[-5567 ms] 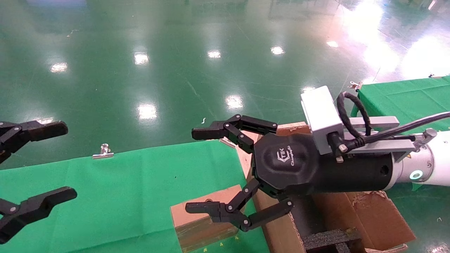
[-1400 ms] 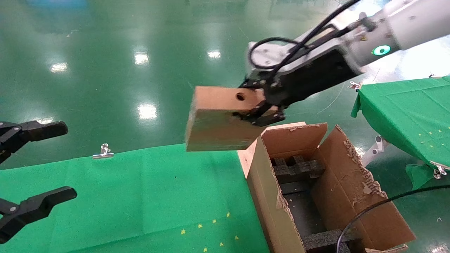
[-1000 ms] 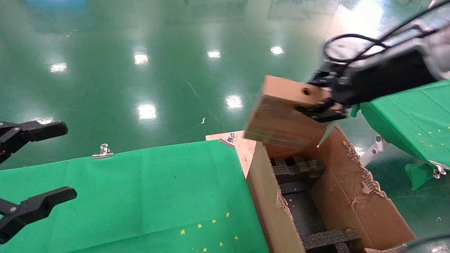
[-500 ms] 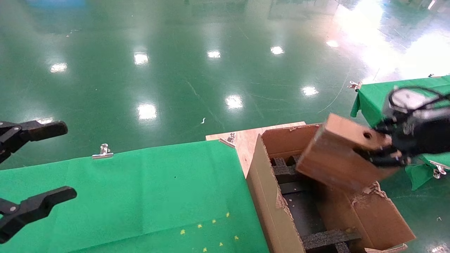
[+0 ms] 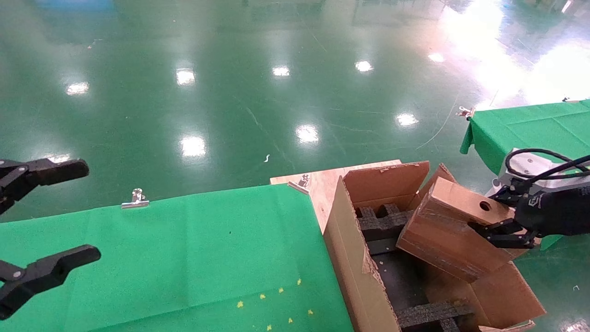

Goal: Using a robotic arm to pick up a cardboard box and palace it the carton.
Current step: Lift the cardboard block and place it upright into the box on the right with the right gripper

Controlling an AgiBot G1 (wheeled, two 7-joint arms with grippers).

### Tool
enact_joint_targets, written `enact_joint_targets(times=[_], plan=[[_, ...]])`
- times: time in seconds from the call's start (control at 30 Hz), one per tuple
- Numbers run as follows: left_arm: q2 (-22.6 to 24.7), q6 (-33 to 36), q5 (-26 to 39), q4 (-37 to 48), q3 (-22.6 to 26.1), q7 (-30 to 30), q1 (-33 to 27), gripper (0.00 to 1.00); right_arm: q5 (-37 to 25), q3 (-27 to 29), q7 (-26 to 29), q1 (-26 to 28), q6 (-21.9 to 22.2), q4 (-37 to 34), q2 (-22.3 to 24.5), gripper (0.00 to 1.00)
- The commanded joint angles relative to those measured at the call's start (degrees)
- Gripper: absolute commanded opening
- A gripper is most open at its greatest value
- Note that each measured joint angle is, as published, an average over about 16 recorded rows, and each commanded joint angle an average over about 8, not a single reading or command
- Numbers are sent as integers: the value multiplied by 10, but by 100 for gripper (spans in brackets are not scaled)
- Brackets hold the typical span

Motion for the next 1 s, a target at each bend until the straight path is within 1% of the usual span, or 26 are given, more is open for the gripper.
enact_joint_targets(times=[0.03, 0.17, 0.3, 0.4, 0.53, 0.63, 0.73, 0.83, 1.0], plan=[[0, 0, 0, 0, 0, 0, 0, 100, 0, 0, 0, -1, 1, 1, 0, 0], [0, 0, 0, 0, 0, 0, 0, 100, 2, -1, 4, -2, 1, -4, -4, 0], [0, 0, 0, 0, 0, 0, 0, 100, 6, -12, 37, -22, 22, 0, -7, 0], [0, 0, 0, 0, 0, 0, 0, 100, -1, -28, 88, -48, 55, 17, -6, 0], [0, 0, 0, 0, 0, 0, 0, 100, -30, -49, 169, -80, 106, 42, -2, 0], [0, 0, 0, 0, 0, 0, 0, 100, -49, -60, 230, -97, 134, 49, -3, 0], [0, 0, 0, 0, 0, 0, 0, 100, -56, -66, 285, -106, 147, 50, -4, 0], [0, 0, 0, 0, 0, 0, 0, 100, -56, -68, 331, -110, 150, 50, -4, 0], [0, 0, 0, 0, 0, 0, 0, 100, -62, -65, 391, -106, 152, 49, -4, 0]])
